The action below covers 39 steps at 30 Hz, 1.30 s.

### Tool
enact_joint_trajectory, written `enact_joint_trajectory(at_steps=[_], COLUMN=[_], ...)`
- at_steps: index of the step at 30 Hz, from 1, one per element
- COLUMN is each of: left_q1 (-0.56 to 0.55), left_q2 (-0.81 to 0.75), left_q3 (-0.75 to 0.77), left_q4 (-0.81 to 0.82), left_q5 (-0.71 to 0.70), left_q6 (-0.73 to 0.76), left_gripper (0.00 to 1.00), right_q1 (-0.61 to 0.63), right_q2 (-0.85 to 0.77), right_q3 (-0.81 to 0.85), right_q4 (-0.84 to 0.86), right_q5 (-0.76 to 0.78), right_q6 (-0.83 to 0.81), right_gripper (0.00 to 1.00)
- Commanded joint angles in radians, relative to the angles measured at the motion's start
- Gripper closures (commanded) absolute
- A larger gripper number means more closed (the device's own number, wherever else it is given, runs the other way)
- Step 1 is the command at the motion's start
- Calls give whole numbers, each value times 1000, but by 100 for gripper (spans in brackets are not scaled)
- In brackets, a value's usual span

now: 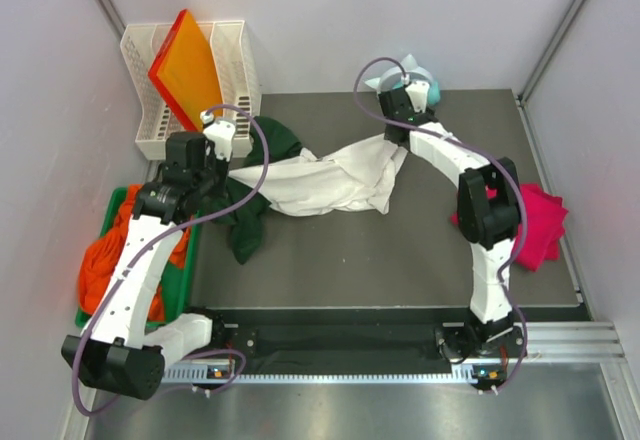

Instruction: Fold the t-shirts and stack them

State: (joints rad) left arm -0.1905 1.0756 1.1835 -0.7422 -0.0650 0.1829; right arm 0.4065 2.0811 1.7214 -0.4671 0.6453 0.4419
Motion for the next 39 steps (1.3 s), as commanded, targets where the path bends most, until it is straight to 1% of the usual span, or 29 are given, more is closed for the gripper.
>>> enact_joint_trajectory(at_steps=[1, 2, 4, 5, 7, 9, 11, 17, 29, 35, 39], left_q1=[6, 6, 6, 6, 6, 6, 6, 6, 6, 6, 6], left_q2=[-8, -5, 0, 4, 6, 15, 20, 20, -11, -14, -11], left_q3=[1, -1, -4, -10, -18, -24, -25, -33, -47, -53, -55], left_q4=[17, 26, 32, 43, 55, 63, 67, 72, 52, 47, 50], left_q5=[-6, -4, 2, 2, 11, 19, 24, 39, 24, 19, 21], left_q6=[0, -2, -3, -6, -8, -8, -13, -19, -8, -13, -17], left_gripper=[100, 100, 100, 100, 100, 100, 100, 100, 100, 100, 100], right_q1=[84, 103, 167, 192, 271, 336, 353, 350, 262, 236, 235], right_q2=[-151, -179, -258, -283, -341, -354, -343, -283, -138, -136, -191], right_q3=[-67, -127, -189, -248, -311, -370, -397, -436, -417, -440, -491], right_q4=[123, 152, 169, 183, 206, 214, 191, 177, 179, 191, 243], right_q5=[-4, 4, 27, 21, 7, 10, 13, -2, -87, -92, -92], right_q6=[-68, -78, -85, -88, -88, -71, -36, 11, 46, 64, 69], right_gripper=[26, 23, 23, 24, 26, 30, 34, 39, 44, 50, 48])
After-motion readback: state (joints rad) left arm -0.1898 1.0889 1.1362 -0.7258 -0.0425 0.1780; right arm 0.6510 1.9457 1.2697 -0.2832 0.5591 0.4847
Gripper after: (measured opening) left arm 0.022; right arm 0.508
